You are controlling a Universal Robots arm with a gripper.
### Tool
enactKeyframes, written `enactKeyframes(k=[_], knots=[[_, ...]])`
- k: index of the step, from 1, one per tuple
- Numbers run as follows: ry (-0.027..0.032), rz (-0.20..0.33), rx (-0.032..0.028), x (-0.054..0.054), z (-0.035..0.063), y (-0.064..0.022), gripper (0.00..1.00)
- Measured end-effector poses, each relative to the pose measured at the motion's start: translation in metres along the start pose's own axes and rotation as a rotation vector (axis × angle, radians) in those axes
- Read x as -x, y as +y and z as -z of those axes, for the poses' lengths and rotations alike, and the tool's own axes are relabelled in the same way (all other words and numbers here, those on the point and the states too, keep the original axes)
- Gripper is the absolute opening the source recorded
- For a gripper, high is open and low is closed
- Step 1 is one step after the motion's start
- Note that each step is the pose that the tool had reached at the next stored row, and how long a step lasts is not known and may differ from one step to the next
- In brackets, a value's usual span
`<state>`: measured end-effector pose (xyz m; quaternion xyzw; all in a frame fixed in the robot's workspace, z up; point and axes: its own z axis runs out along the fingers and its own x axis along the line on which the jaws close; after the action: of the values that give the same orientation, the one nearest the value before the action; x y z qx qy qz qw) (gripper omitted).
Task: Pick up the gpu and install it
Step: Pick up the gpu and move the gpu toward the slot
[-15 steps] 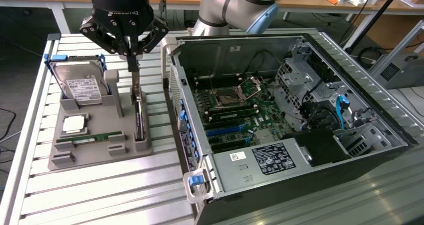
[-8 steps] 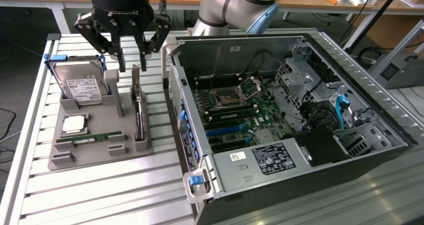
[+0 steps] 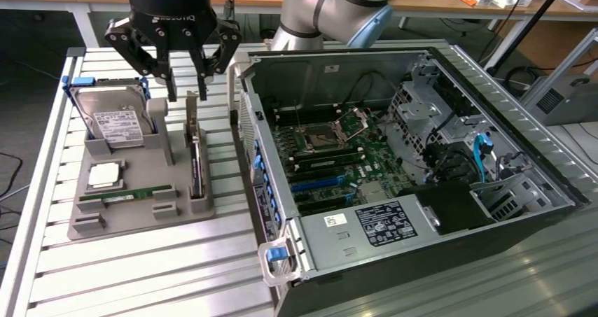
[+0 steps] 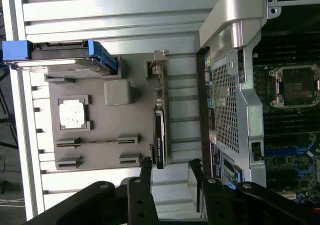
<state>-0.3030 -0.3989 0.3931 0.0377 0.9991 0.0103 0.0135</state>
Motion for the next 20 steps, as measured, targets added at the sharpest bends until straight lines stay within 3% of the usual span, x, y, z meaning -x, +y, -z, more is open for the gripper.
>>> enactKeyframes(k=[20], knots=[[-0.0001, 0.000, 0.0001, -0.0002, -0.0079, -0.0002, 0.42]])
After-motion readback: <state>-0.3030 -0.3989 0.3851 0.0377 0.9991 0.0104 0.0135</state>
